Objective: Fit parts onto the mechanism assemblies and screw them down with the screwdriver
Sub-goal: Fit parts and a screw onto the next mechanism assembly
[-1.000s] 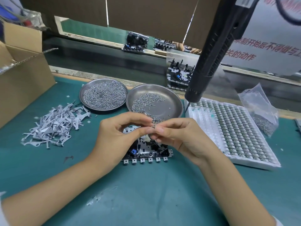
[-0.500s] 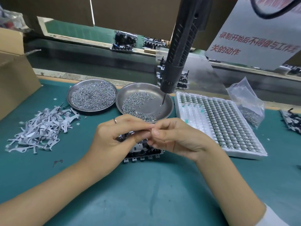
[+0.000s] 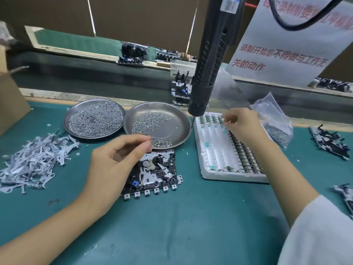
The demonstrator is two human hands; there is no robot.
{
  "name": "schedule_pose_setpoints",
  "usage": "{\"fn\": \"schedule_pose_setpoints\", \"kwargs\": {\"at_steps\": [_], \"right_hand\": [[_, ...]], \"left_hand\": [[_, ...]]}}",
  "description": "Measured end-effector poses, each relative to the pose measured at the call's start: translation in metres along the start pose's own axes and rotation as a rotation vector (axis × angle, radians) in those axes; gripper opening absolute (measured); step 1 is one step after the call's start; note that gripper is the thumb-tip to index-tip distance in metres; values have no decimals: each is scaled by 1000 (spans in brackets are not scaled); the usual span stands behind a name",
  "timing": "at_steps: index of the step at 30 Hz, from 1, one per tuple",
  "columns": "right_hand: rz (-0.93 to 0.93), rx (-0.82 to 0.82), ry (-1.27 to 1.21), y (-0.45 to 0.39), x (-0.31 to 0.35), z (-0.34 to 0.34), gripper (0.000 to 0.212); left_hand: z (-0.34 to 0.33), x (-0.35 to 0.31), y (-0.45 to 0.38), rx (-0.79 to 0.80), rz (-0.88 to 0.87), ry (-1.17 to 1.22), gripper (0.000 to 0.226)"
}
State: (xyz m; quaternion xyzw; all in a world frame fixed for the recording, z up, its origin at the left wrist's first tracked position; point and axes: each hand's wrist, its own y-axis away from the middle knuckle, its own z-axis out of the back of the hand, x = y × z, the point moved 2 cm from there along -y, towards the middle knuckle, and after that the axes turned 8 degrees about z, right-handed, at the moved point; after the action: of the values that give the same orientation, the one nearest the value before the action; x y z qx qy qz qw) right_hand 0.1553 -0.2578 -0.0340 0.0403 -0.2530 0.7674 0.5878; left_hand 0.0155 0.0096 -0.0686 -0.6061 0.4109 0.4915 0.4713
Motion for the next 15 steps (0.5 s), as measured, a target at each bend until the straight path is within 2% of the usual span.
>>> {"fn": "schedule_pose_setpoints", "kwargs": {"at_steps": [5, 8, 12, 15], "right_hand": [[114, 173, 210, -17, 4, -1, 37], [164, 230, 243, -23, 7, 0, 41], [143, 289, 307, -27, 10, -2, 28], [111, 288, 355, -28, 14, -4, 44]], "left_hand": [[-1, 0, -1, 2, 21, 5, 16], [-1, -1, 0, 6, 27, 2, 15], [-2, 0, 1, 16, 34, 7, 18], [-2, 2, 1, 24, 43, 19, 20]]}}
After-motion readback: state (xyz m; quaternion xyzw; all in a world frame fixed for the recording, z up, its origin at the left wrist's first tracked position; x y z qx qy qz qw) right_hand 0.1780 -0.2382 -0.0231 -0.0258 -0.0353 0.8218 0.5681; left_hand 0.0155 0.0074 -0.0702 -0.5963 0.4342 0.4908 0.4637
